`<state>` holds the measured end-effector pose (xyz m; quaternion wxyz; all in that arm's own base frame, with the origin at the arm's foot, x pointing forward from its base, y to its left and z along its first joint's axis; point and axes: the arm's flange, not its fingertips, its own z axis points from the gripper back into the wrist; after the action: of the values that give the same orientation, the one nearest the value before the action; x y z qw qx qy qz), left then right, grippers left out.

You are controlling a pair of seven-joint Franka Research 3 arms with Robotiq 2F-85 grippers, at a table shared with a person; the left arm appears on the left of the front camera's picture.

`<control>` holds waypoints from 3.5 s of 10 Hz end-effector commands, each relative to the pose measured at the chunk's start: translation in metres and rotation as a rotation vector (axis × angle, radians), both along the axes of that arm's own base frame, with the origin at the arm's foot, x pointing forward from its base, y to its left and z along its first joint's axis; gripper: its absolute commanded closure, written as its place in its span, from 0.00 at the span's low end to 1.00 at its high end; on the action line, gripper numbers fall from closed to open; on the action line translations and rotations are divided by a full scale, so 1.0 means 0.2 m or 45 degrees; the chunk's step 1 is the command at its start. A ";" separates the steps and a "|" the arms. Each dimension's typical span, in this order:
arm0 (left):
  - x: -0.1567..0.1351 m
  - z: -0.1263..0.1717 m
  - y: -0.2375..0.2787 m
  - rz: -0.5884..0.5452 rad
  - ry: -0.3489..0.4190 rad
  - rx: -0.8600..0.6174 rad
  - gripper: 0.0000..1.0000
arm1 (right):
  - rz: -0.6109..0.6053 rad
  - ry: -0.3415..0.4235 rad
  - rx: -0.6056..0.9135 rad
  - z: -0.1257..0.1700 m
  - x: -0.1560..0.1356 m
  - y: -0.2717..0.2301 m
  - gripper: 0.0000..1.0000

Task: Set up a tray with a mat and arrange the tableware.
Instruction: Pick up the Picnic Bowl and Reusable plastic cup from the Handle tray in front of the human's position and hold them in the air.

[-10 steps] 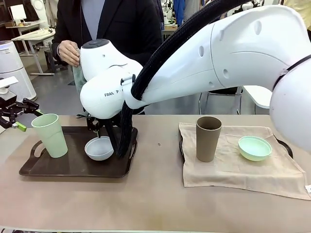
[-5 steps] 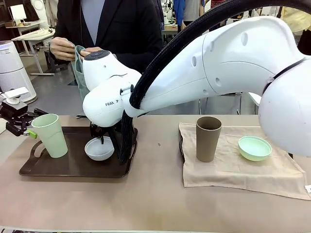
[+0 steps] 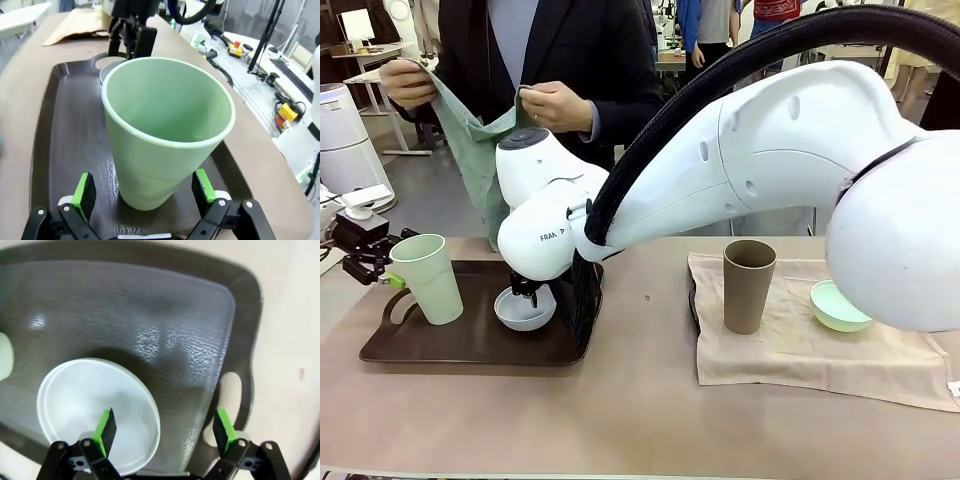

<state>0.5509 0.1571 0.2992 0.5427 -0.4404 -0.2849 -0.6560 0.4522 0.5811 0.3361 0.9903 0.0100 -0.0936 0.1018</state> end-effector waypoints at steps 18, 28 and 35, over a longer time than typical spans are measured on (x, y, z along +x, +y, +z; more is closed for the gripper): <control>-0.02 -0.11 -0.16 -0.122 0.102 0.006 0.74 | 0.061 0.048 -0.022 -0.05 0.06 0.02 1.00; -0.04 0.02 -0.11 -0.142 0.081 -0.117 1.00 | 0.060 0.047 0.049 0.09 0.06 -0.03 0.96; -0.28 0.89 -0.07 -0.087 -0.180 -0.108 1.00 | 0.094 -0.272 0.232 1.05 -0.23 -0.19 0.96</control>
<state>0.5033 0.1527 0.4708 0.4669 -0.4341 -0.3277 -0.6972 0.4157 0.5544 0.5572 0.9658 0.0978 -0.2039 0.1270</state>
